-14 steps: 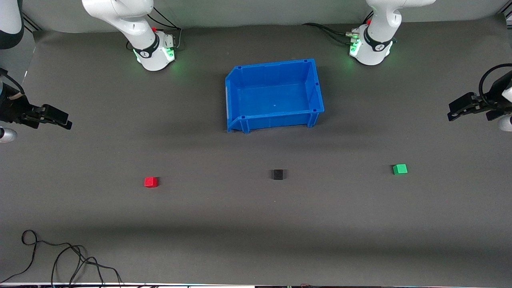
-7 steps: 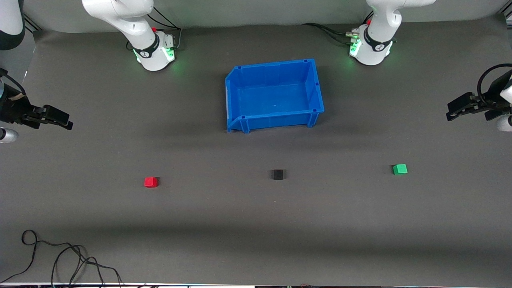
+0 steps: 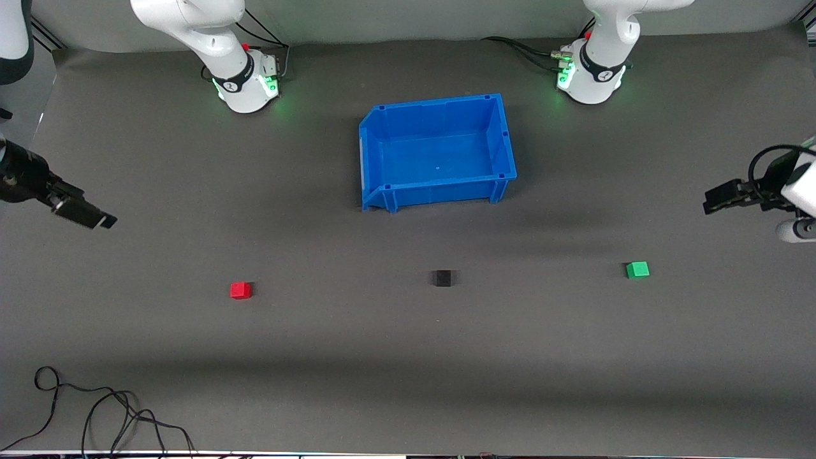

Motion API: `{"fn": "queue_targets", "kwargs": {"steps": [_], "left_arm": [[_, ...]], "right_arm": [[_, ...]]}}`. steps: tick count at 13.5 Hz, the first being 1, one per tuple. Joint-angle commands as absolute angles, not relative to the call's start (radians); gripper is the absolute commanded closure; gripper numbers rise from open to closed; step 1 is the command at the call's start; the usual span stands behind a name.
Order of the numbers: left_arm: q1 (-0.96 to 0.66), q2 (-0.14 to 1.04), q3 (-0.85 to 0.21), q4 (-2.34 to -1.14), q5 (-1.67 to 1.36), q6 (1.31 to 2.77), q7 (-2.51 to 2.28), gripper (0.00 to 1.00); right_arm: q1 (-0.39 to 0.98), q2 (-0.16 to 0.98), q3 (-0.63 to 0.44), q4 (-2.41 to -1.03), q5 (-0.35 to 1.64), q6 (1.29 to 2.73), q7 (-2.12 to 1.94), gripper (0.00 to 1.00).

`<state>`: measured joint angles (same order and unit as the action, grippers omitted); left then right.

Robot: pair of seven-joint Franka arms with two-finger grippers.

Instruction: Attach green and red cubes to black cube

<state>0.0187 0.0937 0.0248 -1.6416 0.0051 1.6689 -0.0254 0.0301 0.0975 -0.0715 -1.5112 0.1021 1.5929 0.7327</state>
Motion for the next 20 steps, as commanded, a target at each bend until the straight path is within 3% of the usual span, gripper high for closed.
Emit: {"fn": "queue_targets", "kwargs": {"steps": [1,5,9,17,20], "left_arm": [[0.032,0.081,0.025,-1.752,-0.003,1.773,-0.08,0.0],[0.034,0.176,0.025,-1.776,0.018,1.854,-0.173,0.0],[0.012,0.225,0.022,-1.986,0.108,2.132,-0.166,0.0],[0.031,0.446,0.018,-1.984,0.094,2.397,-0.167,0.01],[0.031,0.506,0.014,-1.98,0.083,2.456,-0.172,0.01]], "right_arm": [[0.028,0.167,-0.084,-1.434,0.158,1.592,1.025,0.0],[0.025,0.231,-0.087,-1.442,0.236,1.606,1.291,0.0],[-0.002,0.311,-0.103,-1.482,0.39,1.666,1.299,0.0],[0.021,0.325,-0.1,-1.922,0.513,2.136,1.174,0.0],[0.021,0.385,-0.097,-1.979,0.584,2.247,1.094,0.0]]}}
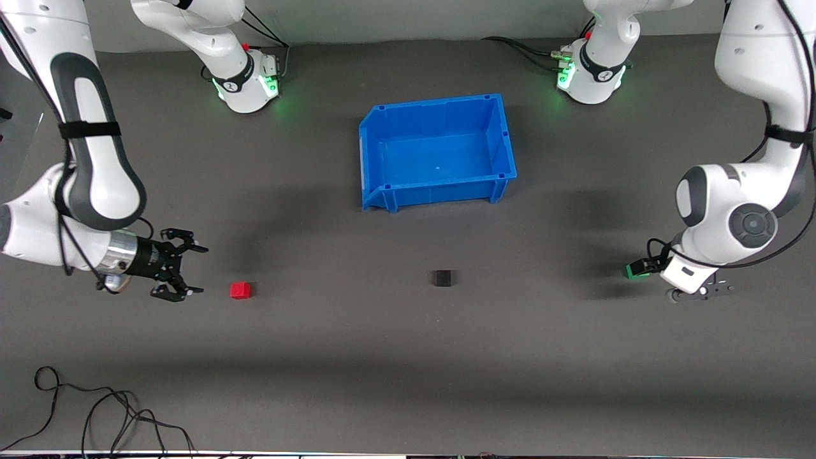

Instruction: Attach green and red cubes to black cube

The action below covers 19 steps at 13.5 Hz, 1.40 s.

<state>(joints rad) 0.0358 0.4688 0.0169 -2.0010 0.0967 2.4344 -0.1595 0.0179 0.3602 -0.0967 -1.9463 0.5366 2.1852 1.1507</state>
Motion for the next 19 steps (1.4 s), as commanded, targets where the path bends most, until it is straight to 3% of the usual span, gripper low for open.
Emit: {"fn": "queue_targets", "kwargs": {"steps": [1,3,5,15,16,19], "left_arm": [[0.032,0.508,0.012,-1.979,0.059,2.456,-0.172,0.01],[0.032,0.514,0.012,-1.976,-0.006,2.459,-0.164,0.1],[0.029,0.534,0.012,-1.962,-0.003,2.459,-0.158,0.13],[0.037,0.563,0.014,-1.945,0.002,2.459,-0.051,0.32],[0.037,0.563,0.014,-1.945,0.002,2.459,-0.051,0.37],[0.04,0.563,0.014,-1.94,0.002,2.457,-0.037,0.66]], "right_arm": [[0.021,0.421,-0.095,-1.977,0.604,2.282,1.074,0.0],[0.052,0.492,-0.095,-1.973,0.691,2.359,1.002,0.0],[0.06,0.531,-0.095,-1.968,0.756,2.413,0.953,0.0],[0.069,0.626,-0.094,-1.873,0.758,2.418,0.948,0.02],[0.069,0.627,-0.094,-1.873,0.758,2.418,0.948,0.12],[0.067,0.627,-0.095,-1.871,0.758,2.415,0.948,0.48]]}}
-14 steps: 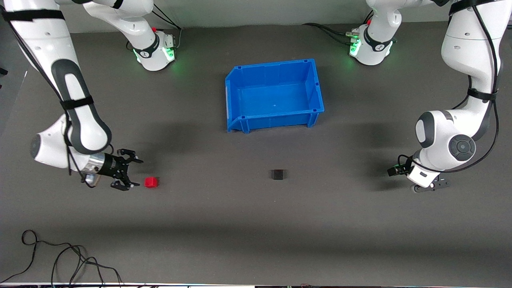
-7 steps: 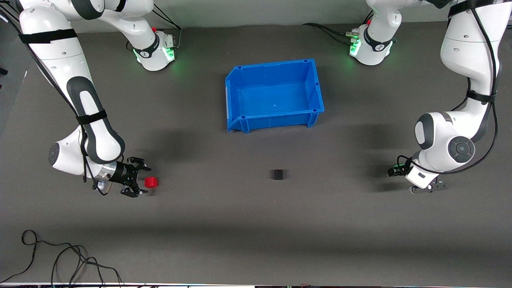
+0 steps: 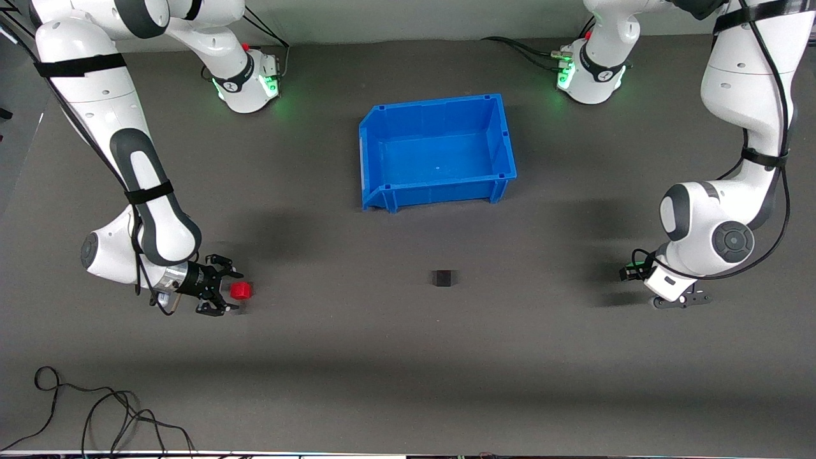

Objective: Attach green and red cubes to black cube
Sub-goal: 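Grasp the red cube with the right gripper while the left gripper grasps green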

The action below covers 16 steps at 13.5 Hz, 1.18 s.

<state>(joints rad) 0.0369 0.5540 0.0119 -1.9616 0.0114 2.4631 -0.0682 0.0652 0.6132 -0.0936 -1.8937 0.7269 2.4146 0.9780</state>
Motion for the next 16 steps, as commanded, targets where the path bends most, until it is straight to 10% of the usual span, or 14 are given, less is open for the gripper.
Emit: {"fn": "queue_targets", "kwargs": {"steps": [1,4,16], "left_arm": [[0.04,0.563,0.014,-1.94,0.002,2.456,-0.035,0.78],[0.041,0.558,0.015,-1.933,-0.002,2.444,-0.046,1.0],[-0.061,0.541,-0.014,-1.718,-0.159,2.23,-0.834,1.0]], "right_arm": [[0.067,0.627,-0.095,-1.87,0.758,2.413,0.948,0.57],[0.069,0.626,-0.095,-1.864,0.758,2.407,0.946,0.65],[0.271,0.56,-0.103,-1.76,0.744,2.287,1.286,0.65]]}}
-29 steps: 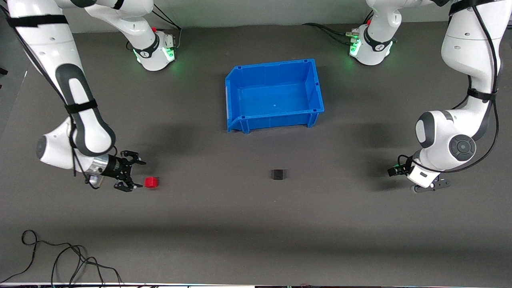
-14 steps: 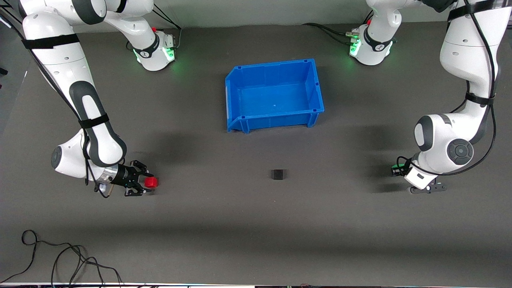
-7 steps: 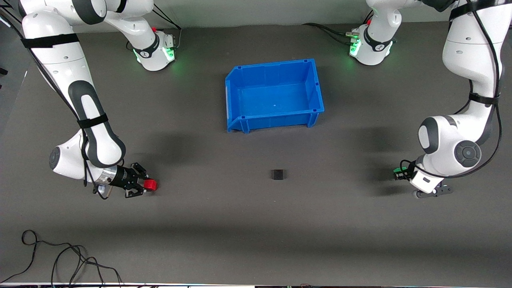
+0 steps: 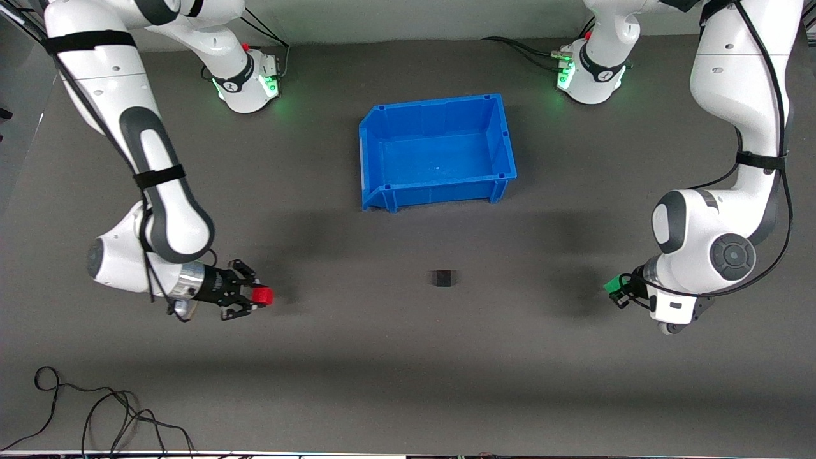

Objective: Attach green and red cubes to black cube
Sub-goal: 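Grasp the red cube with the right gripper while the left gripper grasps green, then carry the red cube toward the black cube while the left gripper carries green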

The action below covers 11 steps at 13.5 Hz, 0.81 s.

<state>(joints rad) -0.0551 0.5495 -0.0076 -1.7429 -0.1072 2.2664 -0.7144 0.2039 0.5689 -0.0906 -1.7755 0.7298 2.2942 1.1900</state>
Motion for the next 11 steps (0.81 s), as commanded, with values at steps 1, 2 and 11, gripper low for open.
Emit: {"fn": "queue_targets", "kwargs": {"steps": [1,2,11], "left_arm": [[-0.078,0.543,-0.023,-1.717,-0.169,2.233,-0.932,1.0],[-0.104,0.551,-0.023,-1.717,-0.166,2.246,-1.057,1.0],[-0.275,0.61,-0.02,-1.721,-0.156,2.285,-1.699,1.0]], "right_arm": [[0.316,0.563,-0.103,-1.747,0.745,2.29,1.336,0.65],[0.346,0.574,-0.101,-1.729,0.755,2.296,1.373,0.65],[0.626,0.788,-0.101,-1.473,0.747,2.459,1.692,0.65]]}}
